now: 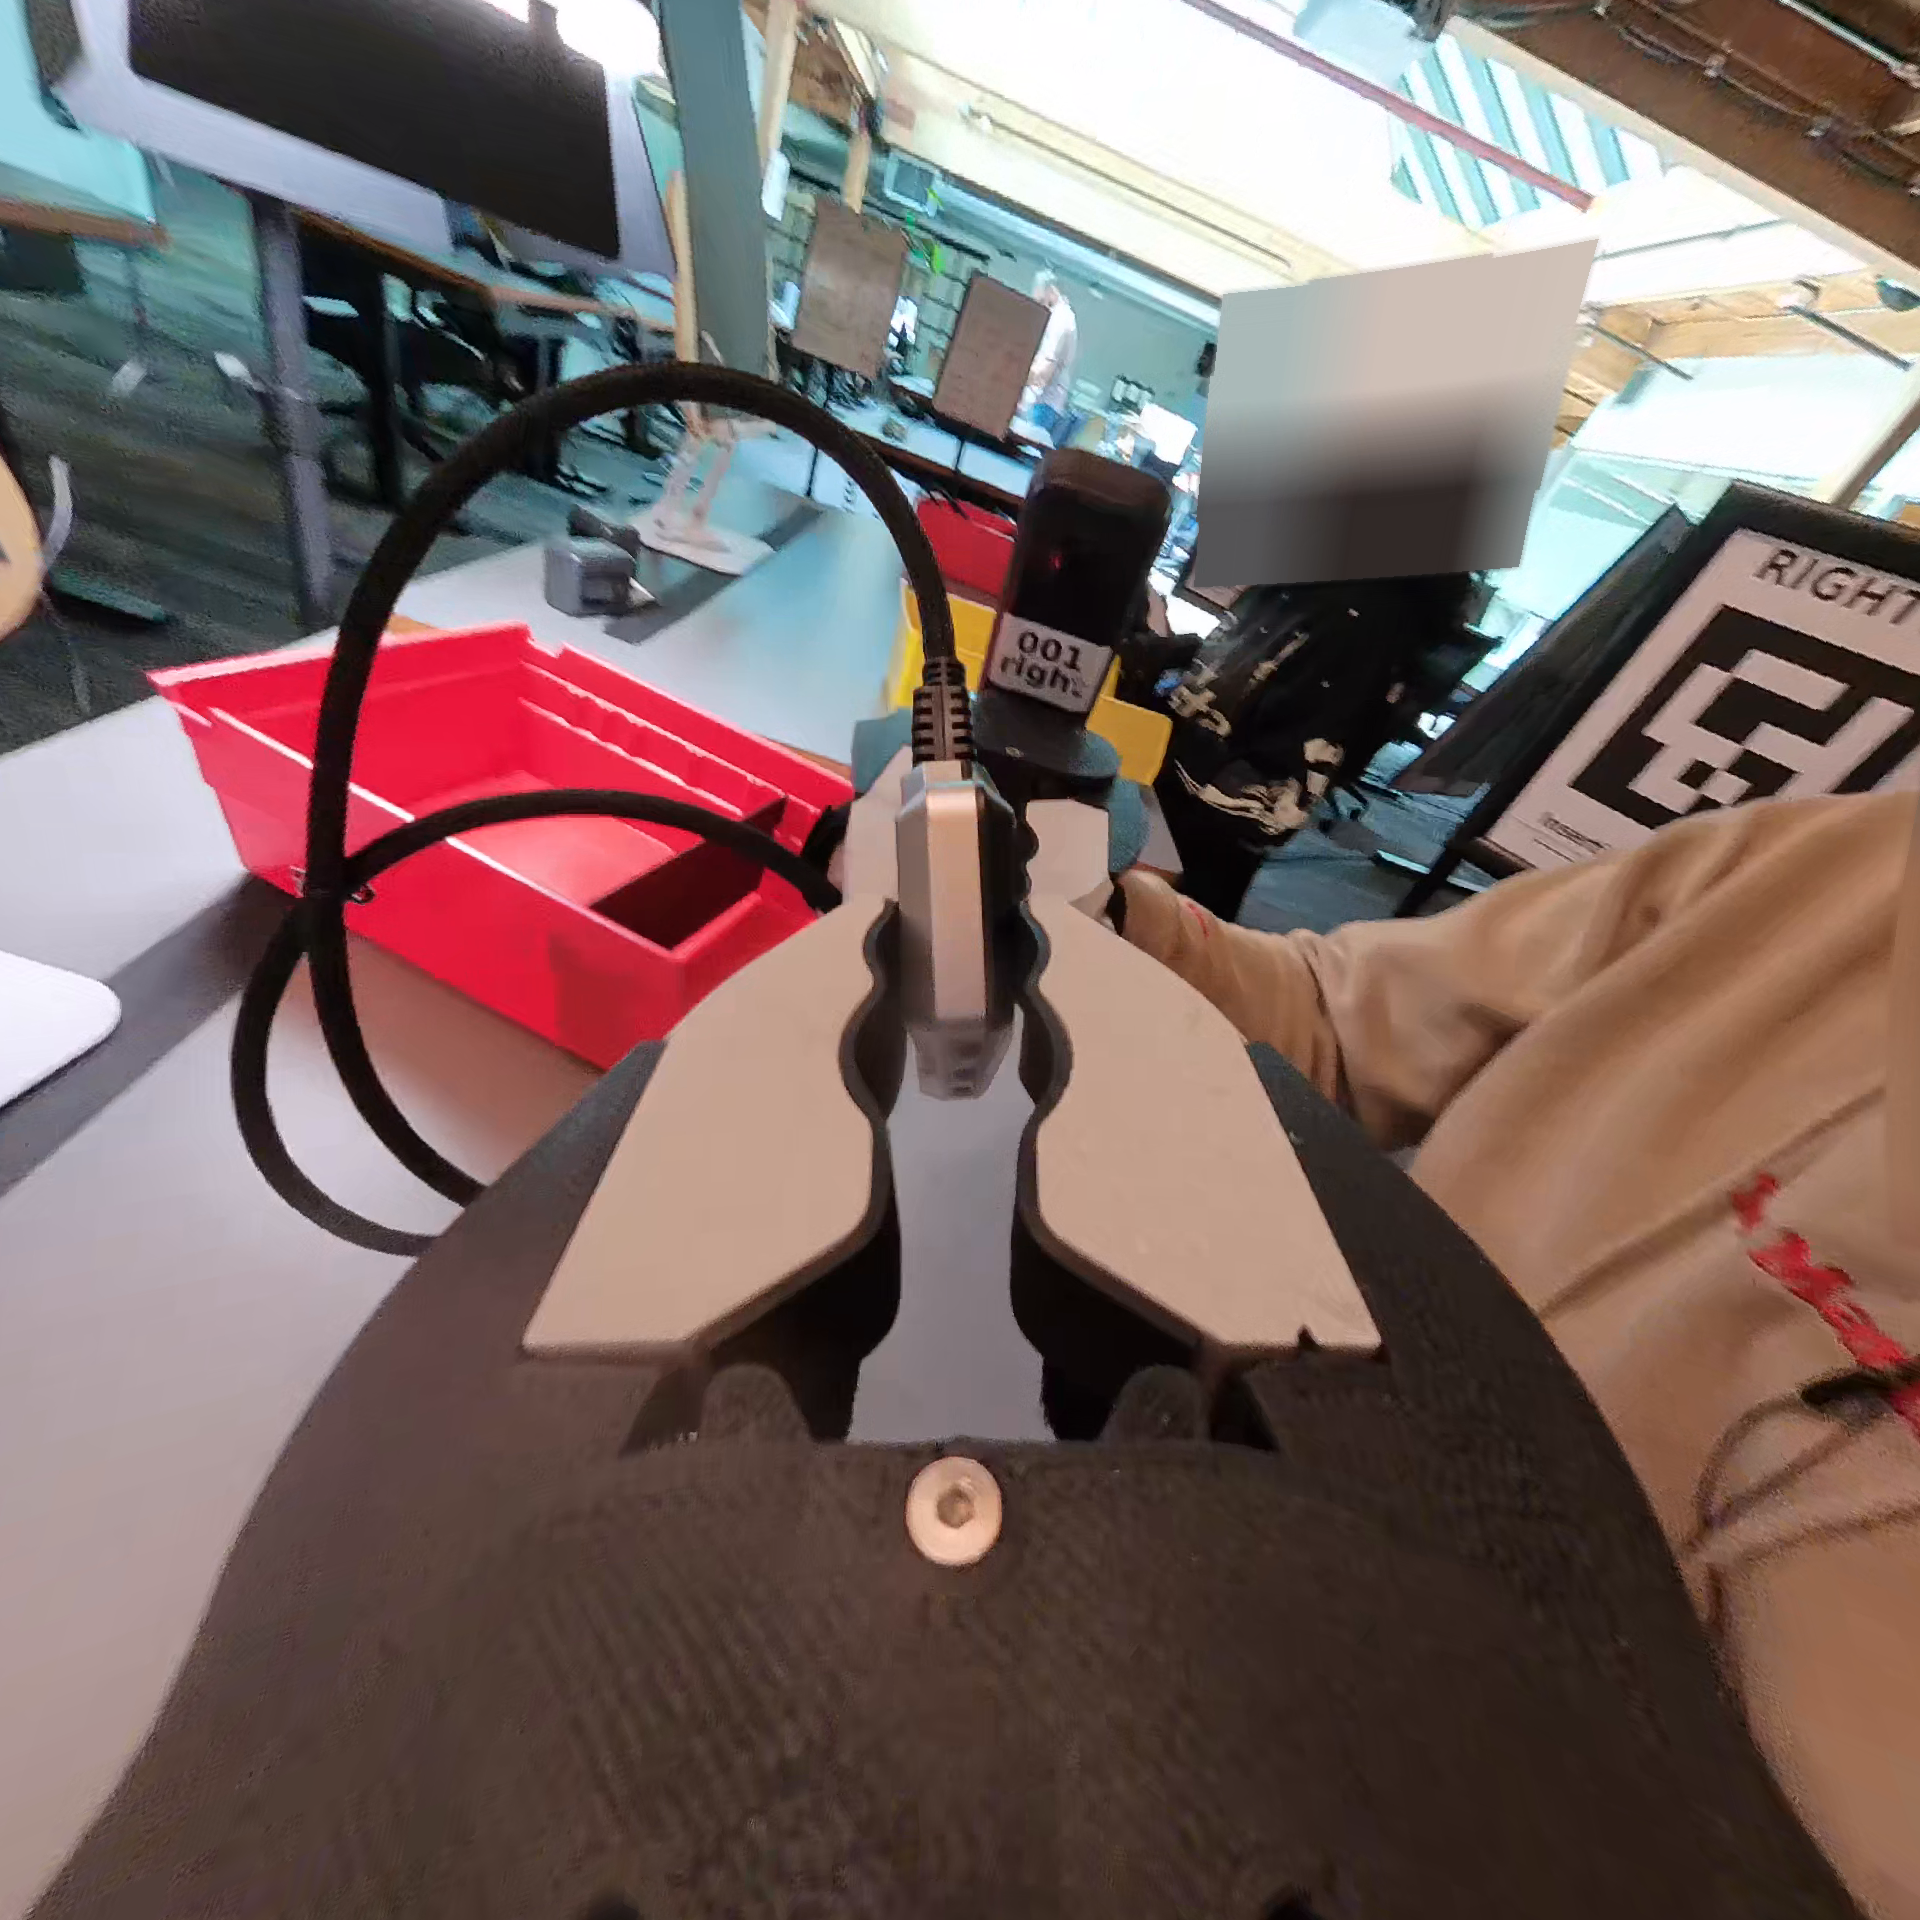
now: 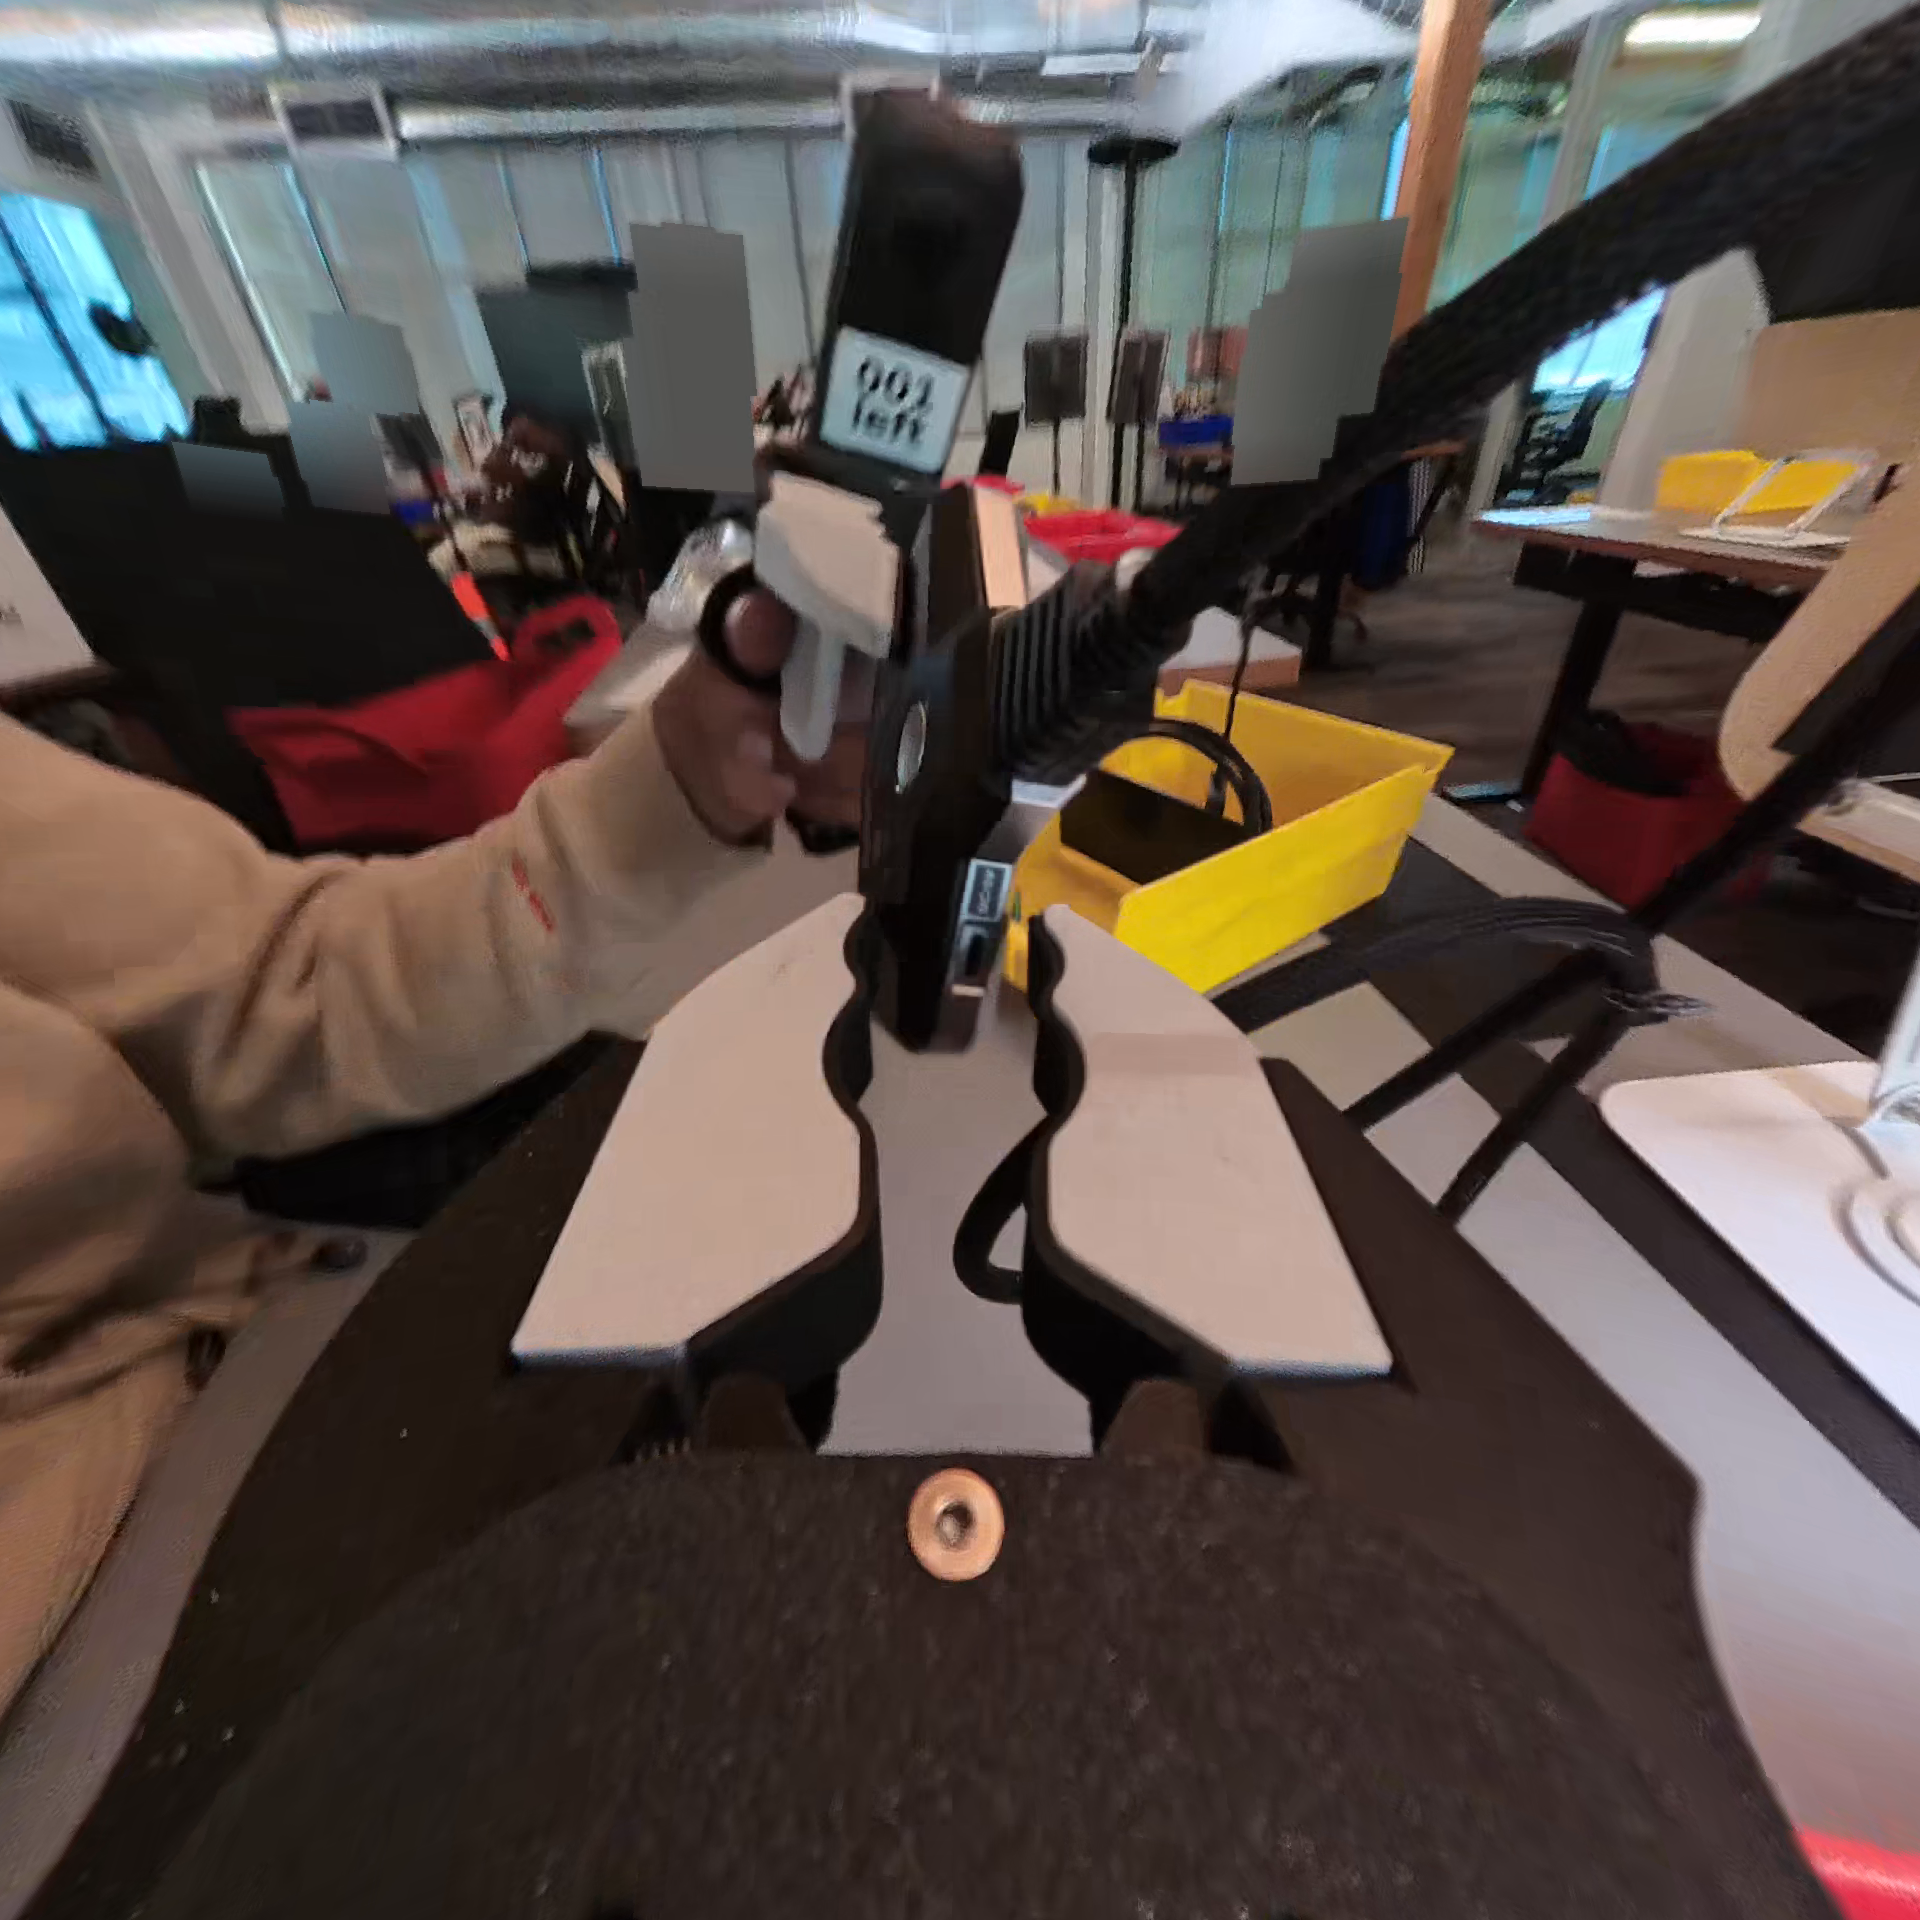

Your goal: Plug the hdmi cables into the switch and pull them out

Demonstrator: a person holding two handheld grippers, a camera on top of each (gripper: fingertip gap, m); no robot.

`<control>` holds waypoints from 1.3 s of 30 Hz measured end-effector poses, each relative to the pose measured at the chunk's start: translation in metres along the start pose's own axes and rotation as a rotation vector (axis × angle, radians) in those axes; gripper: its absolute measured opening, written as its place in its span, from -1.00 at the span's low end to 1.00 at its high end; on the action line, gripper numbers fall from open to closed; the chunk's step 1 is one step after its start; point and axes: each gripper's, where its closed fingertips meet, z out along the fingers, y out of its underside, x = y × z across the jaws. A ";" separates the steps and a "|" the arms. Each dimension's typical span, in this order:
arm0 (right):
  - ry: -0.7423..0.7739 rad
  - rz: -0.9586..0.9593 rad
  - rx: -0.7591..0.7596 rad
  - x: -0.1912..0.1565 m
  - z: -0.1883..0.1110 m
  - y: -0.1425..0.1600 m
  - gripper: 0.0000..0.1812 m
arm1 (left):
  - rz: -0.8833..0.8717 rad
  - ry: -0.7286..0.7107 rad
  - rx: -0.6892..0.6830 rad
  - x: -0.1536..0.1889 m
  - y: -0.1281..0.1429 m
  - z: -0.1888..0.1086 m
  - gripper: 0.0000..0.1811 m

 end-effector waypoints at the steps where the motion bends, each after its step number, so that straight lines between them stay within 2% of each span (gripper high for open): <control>1: -0.017 -0.003 -0.035 -0.002 0.001 0.005 -0.70 | -0.009 0.015 -0.015 0.000 0.003 -0.003 -0.78; 4: 0.005 -0.016 -0.172 0.002 0.004 0.027 -0.66 | -0.002 -0.008 -0.045 -0.008 0.011 -0.007 -0.78; 7: 0.097 -0.118 -0.309 0.012 -0.002 0.041 -0.60 | -0.006 -0.030 -0.039 -0.013 0.012 -0.011 -0.78; 11: 0.064 -0.055 -0.208 0.005 -0.002 0.022 -0.66 | 0.014 -0.069 -0.070 -0.017 0.017 -0.014 -0.78; 15: -0.004 0.021 -0.167 -0.004 0.013 0.028 -0.63 | 0.030 -0.024 -0.149 -0.007 0.030 -0.001 -0.78; 18: -0.046 0.044 -0.116 -0.008 0.020 0.030 -0.68 | 0.043 -0.007 -0.191 -0.003 0.037 0.004 -0.78; 21: -0.105 0.091 -0.074 -0.011 0.019 0.029 -0.73 | 0.036 0.003 -0.177 -0.003 0.036 0.004 -0.78; 25: -0.101 0.105 -0.020 -0.004 0.010 0.021 -0.75 | 0.063 -0.054 -0.093 -0.011 0.022 -0.002 -0.72; 27: -0.072 0.115 0.017 0.005 -0.001 0.013 -0.75 | 0.069 -0.148 -0.045 -0.025 0.012 -0.017 -0.70; 29: -0.045 0.114 0.065 0.013 -0.014 0.000 -0.75 | 0.087 -0.311 -0.025 -0.047 0.005 -0.043 -0.70; 33: 0.025 0.086 0.142 0.024 -0.043 -0.025 -0.75 | 0.127 -0.691 -0.055 -0.093 0.001 -0.115 -0.71; 37: 0.070 0.063 0.180 0.031 -0.064 -0.040 -0.74 | 0.100 -0.929 -0.205 -0.141 -0.004 -0.187 -0.71; 39: 0.075 0.066 0.196 0.033 -0.068 -0.043 -0.74 | 0.078 -0.992 -0.269 -0.162 -0.010 -0.218 -0.71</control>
